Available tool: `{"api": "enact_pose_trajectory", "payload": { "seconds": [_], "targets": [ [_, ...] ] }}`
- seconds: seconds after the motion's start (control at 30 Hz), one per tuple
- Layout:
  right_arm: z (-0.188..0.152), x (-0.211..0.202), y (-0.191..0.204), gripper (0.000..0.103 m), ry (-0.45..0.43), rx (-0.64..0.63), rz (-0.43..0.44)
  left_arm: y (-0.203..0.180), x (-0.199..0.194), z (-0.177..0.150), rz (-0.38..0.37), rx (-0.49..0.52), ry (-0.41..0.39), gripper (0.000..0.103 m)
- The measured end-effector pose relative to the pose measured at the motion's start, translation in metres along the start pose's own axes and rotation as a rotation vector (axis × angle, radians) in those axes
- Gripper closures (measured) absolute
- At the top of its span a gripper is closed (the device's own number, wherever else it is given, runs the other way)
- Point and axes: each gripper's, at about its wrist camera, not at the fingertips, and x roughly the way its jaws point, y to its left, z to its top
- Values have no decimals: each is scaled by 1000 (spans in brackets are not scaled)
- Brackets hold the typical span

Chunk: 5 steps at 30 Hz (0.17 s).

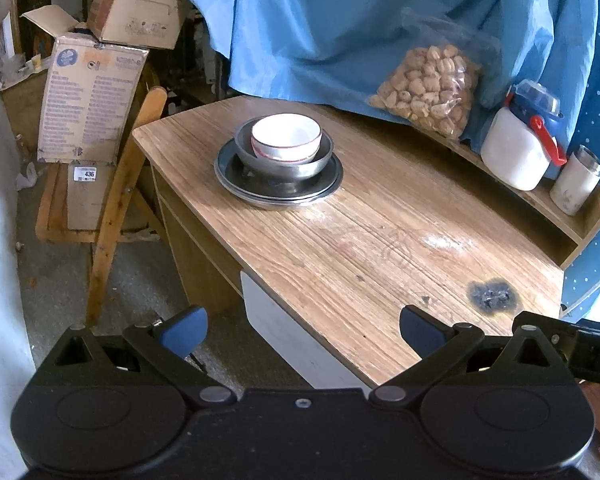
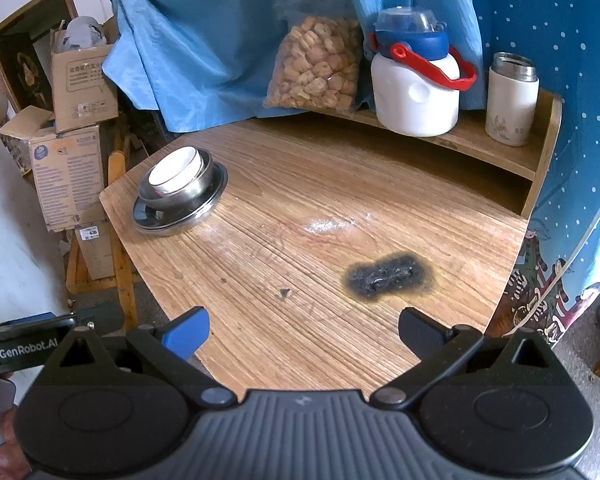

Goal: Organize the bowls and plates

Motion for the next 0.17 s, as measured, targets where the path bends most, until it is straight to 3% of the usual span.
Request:
{"api": "enact_pose_trajectory", "payload": {
  "seconds": [0.17],
  "targets": [
    [1, 4, -4, 0, 12, 4, 1, -5, 5, 2, -1, 5, 12, 1]
  ]
}}
